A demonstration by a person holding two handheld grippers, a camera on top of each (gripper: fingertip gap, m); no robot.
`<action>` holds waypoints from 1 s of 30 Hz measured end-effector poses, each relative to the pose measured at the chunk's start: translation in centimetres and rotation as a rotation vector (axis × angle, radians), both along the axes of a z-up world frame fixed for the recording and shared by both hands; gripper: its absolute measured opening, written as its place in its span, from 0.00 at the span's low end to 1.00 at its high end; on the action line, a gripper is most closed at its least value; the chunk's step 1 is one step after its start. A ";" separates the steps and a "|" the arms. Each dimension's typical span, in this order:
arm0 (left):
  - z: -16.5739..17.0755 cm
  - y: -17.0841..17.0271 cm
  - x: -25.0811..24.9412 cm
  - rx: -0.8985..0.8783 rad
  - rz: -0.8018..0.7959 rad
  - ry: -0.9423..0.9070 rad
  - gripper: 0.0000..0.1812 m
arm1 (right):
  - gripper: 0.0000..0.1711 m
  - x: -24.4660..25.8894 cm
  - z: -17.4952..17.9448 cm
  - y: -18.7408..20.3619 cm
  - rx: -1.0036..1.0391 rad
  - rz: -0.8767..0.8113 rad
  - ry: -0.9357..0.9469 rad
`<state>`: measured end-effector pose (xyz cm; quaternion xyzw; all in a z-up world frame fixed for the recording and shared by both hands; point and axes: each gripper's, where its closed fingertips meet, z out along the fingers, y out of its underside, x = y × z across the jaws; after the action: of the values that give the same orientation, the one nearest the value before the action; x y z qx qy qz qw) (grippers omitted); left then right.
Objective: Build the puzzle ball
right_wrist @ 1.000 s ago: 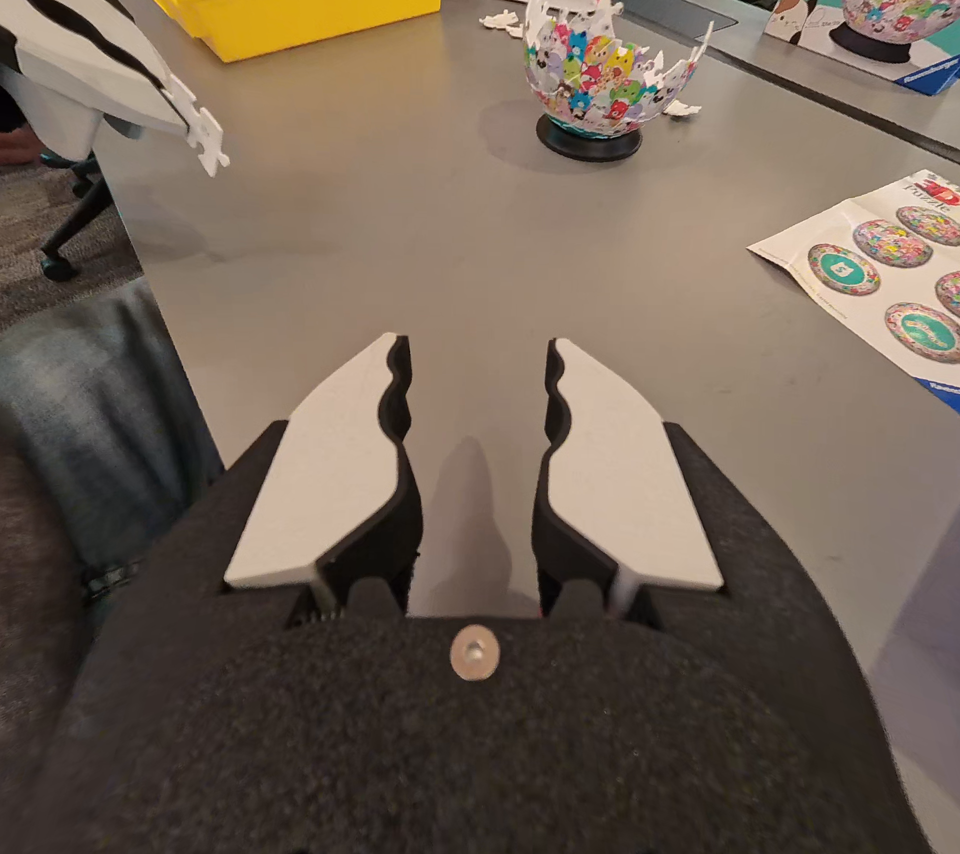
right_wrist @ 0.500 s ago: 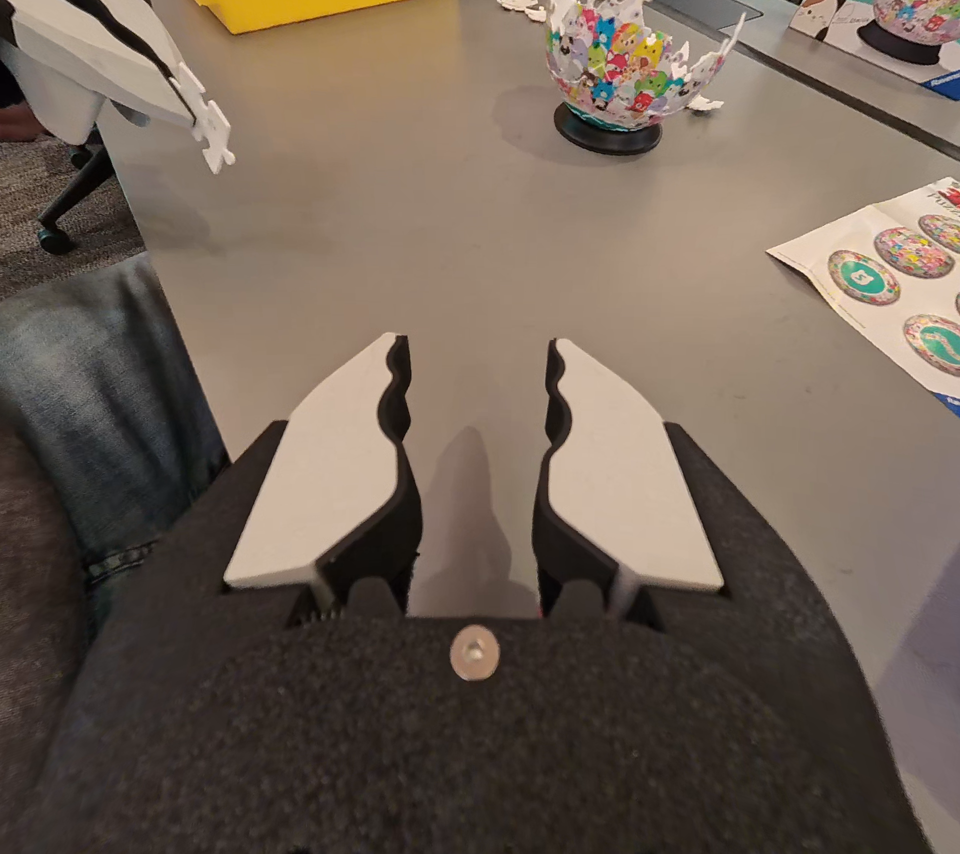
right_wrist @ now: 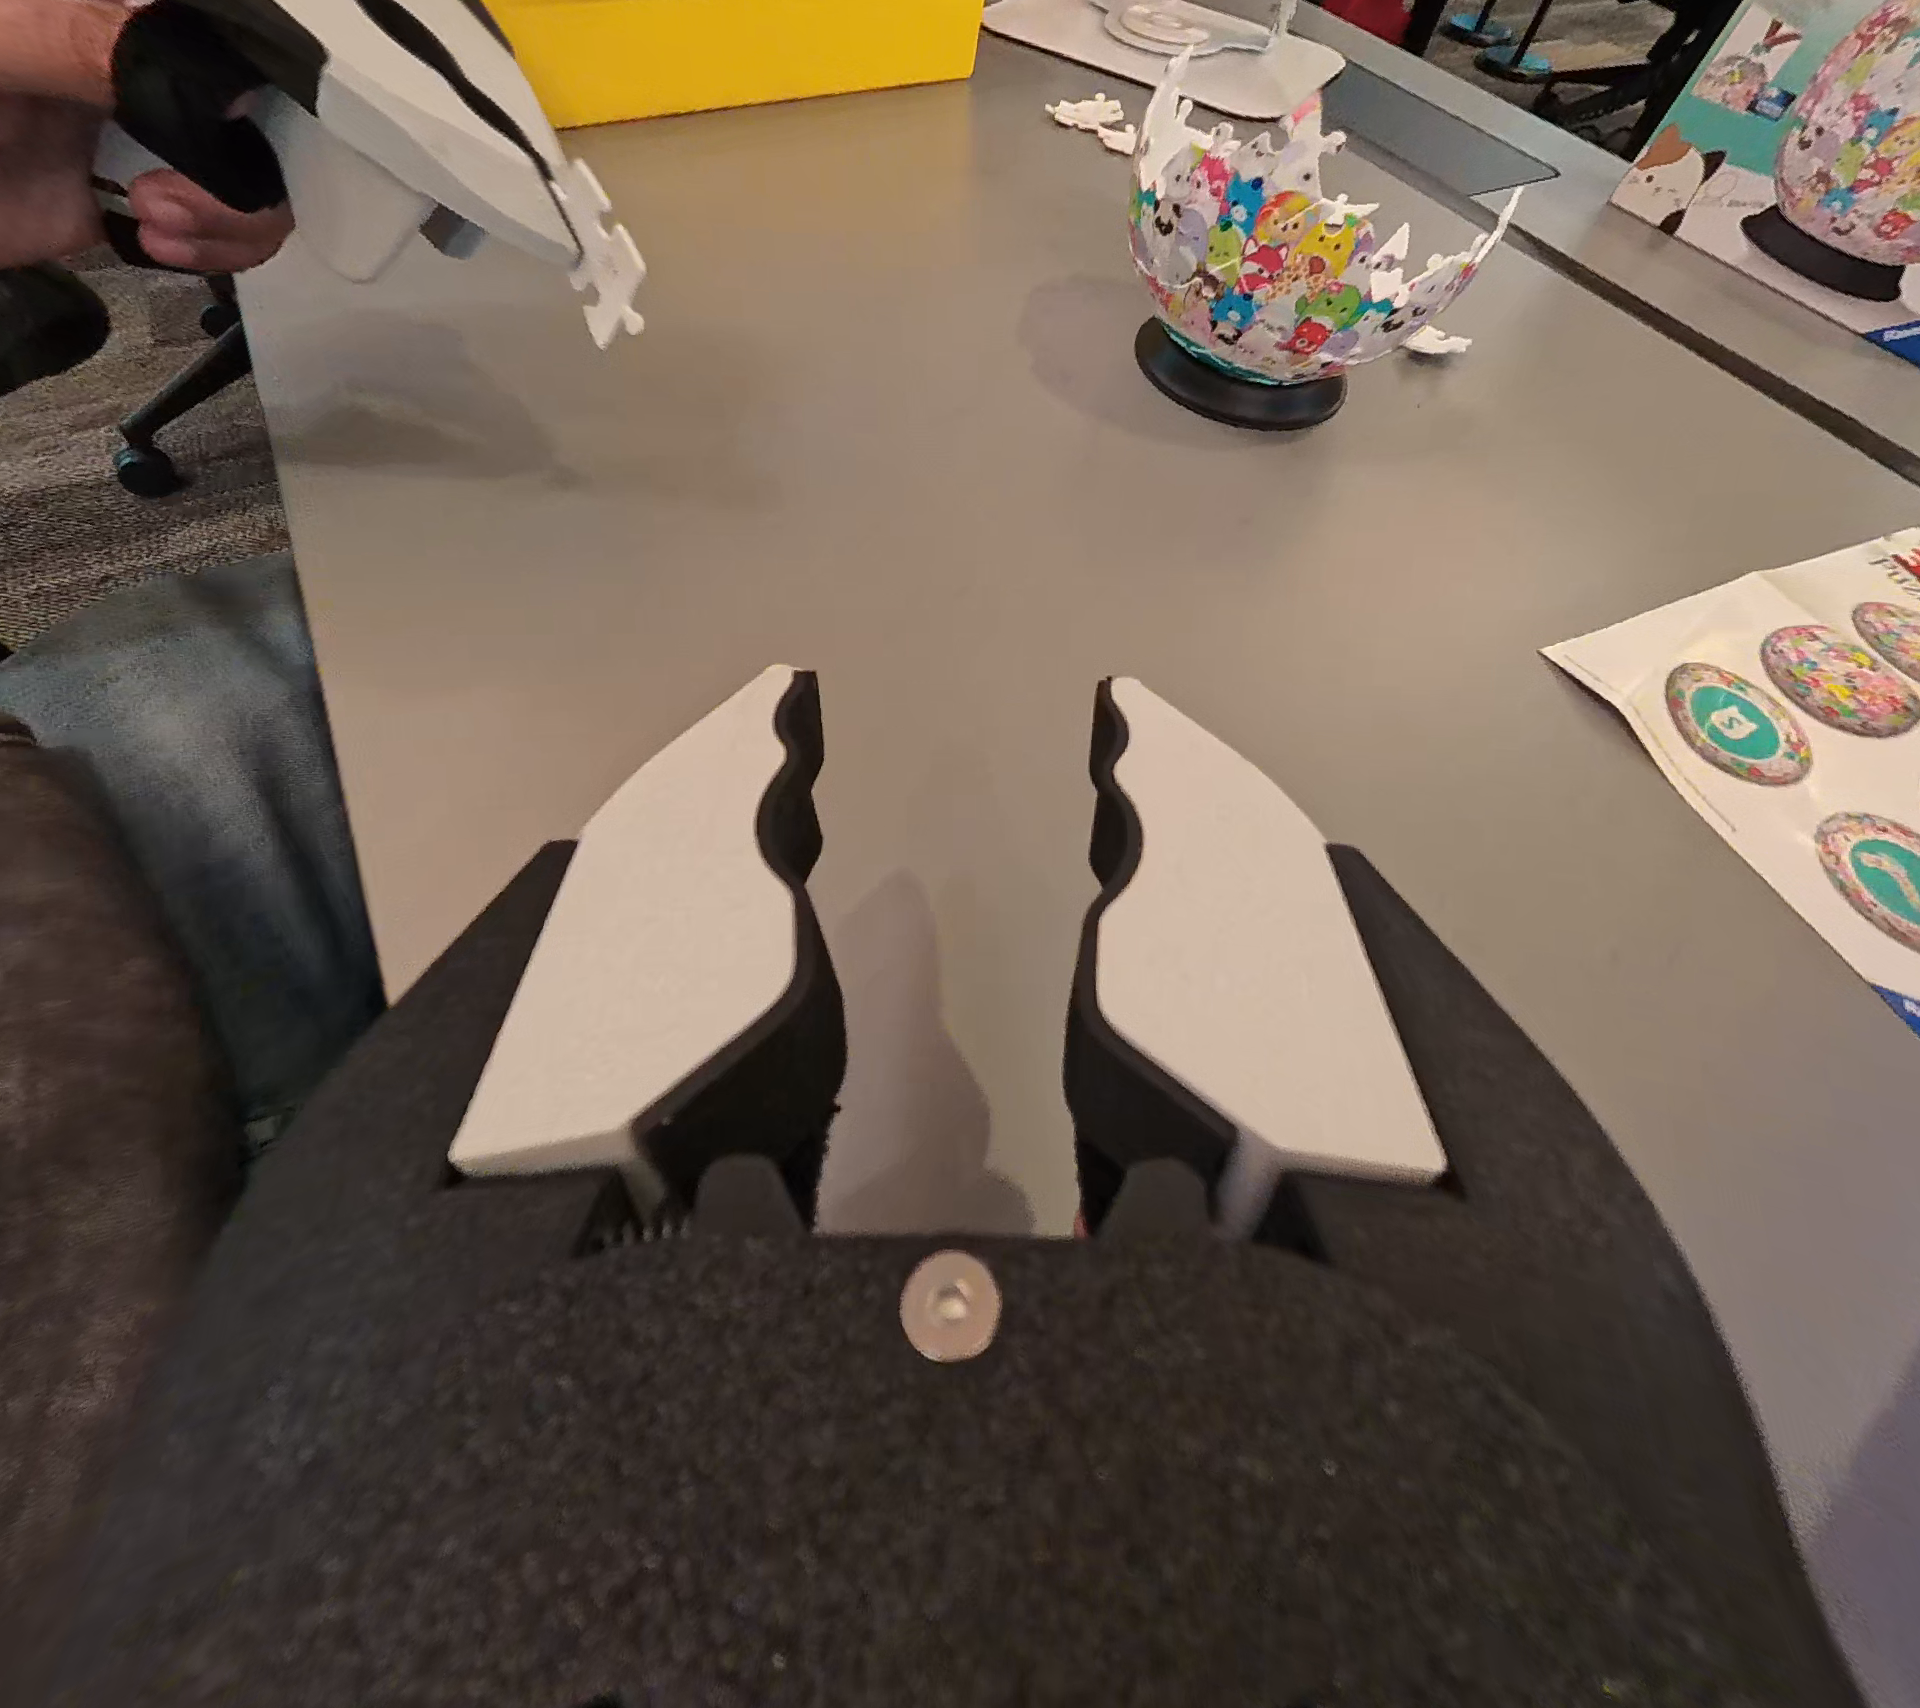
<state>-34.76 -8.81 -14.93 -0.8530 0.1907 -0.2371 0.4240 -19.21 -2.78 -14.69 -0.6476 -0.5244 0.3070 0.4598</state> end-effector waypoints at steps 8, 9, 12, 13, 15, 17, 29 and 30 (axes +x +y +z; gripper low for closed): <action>-1.8 4.2 -3.5 -0.192 0.003 -0.053 0.01 | 0.30 -0.5 -2.1 0.7 -0.008 0.033 -0.086; -2.1 4.9 -4.3 -0.203 0.018 -0.050 0.01 | 0.30 -0.6 -2.2 0.6 -0.016 0.038 -0.087; -1.7 6.8 -5.9 -0.229 0.018 -0.097 0.01 | 0.30 -0.7 -2.1 0.4 -0.041 0.050 -0.071; -1.8 7.3 -6.3 -0.249 0.010 -0.103 0.01 | 0.30 -0.7 -2.1 0.4 -0.052 0.052 -0.062; -2.7 8.0 -7.2 -0.303 -0.010 -0.064 0.01 | 0.30 -0.8 -2.1 0.7 -0.077 0.052 -0.048; -3.4 8.6 -7.7 -0.328 -0.030 -0.043 0.01 | 0.30 -0.8 -2.0 1.2 -0.091 0.045 -0.034; -5.5 8.9 -6.6 -0.419 -0.091 -0.071 0.01 | 0.29 -3.0 -0.5 6.4 -0.090 0.022 -0.068; -5.4 9.0 -6.6 -0.416 -0.087 -0.075 0.01 | 0.29 -3.5 -0.2 7.1 -0.076 0.029 -0.064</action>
<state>-41.34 0.22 -20.32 -0.9037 0.1585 -0.3209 0.2349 -22.69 4.29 -14.84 -0.6664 -0.5362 0.3125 0.4133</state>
